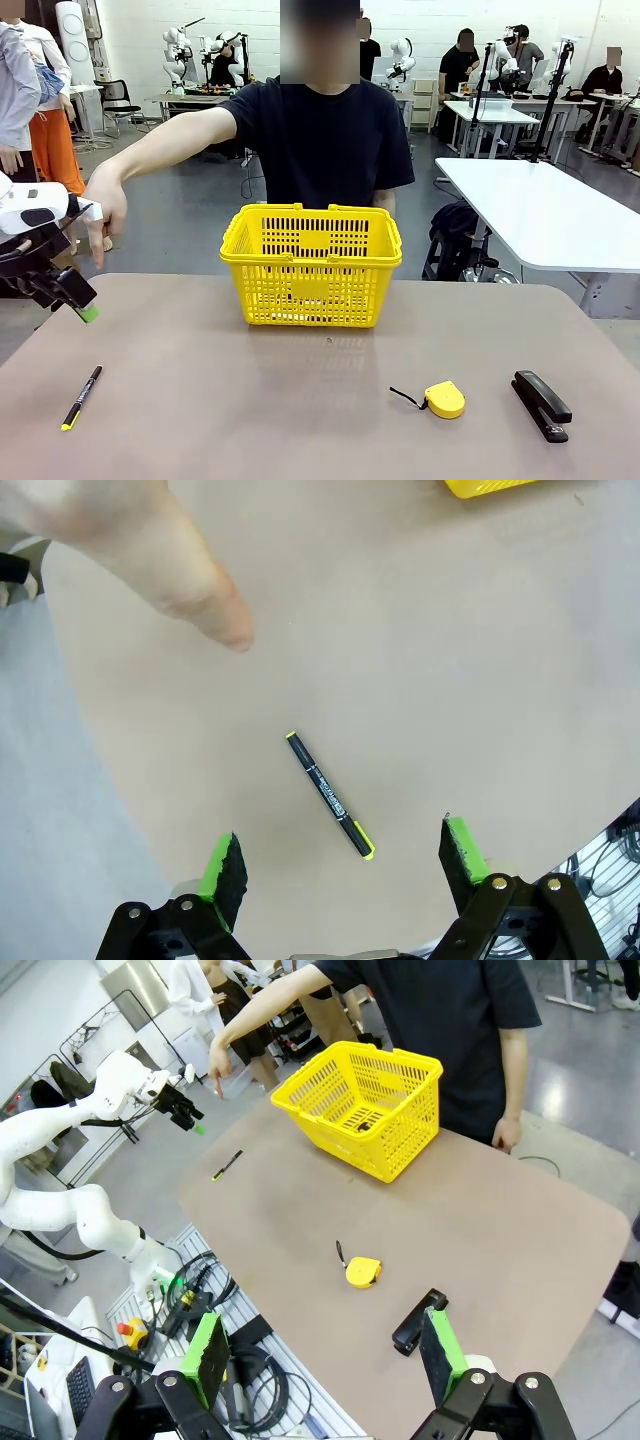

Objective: Place the items the person wants into the basket.
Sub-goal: Pick up the item the person points to and place it in the Market Basket.

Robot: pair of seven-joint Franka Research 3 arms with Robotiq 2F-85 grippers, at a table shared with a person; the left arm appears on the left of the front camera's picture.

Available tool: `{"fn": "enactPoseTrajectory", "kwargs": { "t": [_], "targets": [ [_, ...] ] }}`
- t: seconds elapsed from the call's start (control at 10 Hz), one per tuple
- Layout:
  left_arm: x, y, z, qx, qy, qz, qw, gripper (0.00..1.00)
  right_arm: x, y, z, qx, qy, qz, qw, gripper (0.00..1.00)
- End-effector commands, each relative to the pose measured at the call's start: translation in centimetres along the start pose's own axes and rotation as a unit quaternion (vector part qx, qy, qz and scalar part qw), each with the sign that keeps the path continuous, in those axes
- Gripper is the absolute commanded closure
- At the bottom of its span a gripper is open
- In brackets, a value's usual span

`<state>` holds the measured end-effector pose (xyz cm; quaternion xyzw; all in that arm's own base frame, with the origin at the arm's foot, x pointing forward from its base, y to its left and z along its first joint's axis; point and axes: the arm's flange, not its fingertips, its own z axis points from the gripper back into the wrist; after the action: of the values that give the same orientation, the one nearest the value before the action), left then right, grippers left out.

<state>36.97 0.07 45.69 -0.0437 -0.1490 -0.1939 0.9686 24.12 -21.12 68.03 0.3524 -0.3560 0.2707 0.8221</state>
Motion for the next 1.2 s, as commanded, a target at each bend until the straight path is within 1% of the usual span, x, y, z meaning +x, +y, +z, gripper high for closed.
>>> {"fn": "enactPoseTrajectory", "kwargs": {
  "t": [0.0, 0.5, 0.6, 0.7, 0.8, 1.0, 1.1],
  "targets": [
    [-0.2, -0.3, 0.7, -0.005, -0.002, 0.002, 1.000, 0.00, 0.2, 0.0, 0.1, 0.010, -0.010, 0.009, 1.000, 0.00],
    [-0.1, 0.0, 0.5, -0.006, -0.008, 0.000, 1.000, 0.00, 0.2, 0.0, 0.1, 0.010, -0.010, 0.009, 1.000, 0.00],
    [-0.1, -1.2, -1.8, 0.041, 0.020, 0.009, 0.999, 0.00, 0.2, 0.0, 0.1, 0.010, -0.010, 0.009, 1.000, 0.00],
    [-0.4, -3.0, -4.2, 0.067, 0.049, 0.017, 0.996, 0.00, 0.2, 0.0, 0.1, 0.010, -0.010, 0.009, 1.000, 0.00],
    [0.3, -3.8, -5.7, 0.085, 0.061, 0.019, 0.994, 0.00, 0.2, 0.0, 0.1, 0.010, -0.010, 0.009, 1.000, 0.00],
    [0.2, -4.9, -8.2, 0.100, 0.075, 0.050, 0.991, 0.00, 0.2, 0.0, 0.1, 0.010, -0.010, 0.009, 1.000, 0.00],
    [0.3, -4.6, -9.0, 0.098, 0.074, 0.064, 0.990, 0.00, 0.2, 0.0, 0.1, 0.010, -0.010, 0.009, 1.000, 0.00]
  ]
}}
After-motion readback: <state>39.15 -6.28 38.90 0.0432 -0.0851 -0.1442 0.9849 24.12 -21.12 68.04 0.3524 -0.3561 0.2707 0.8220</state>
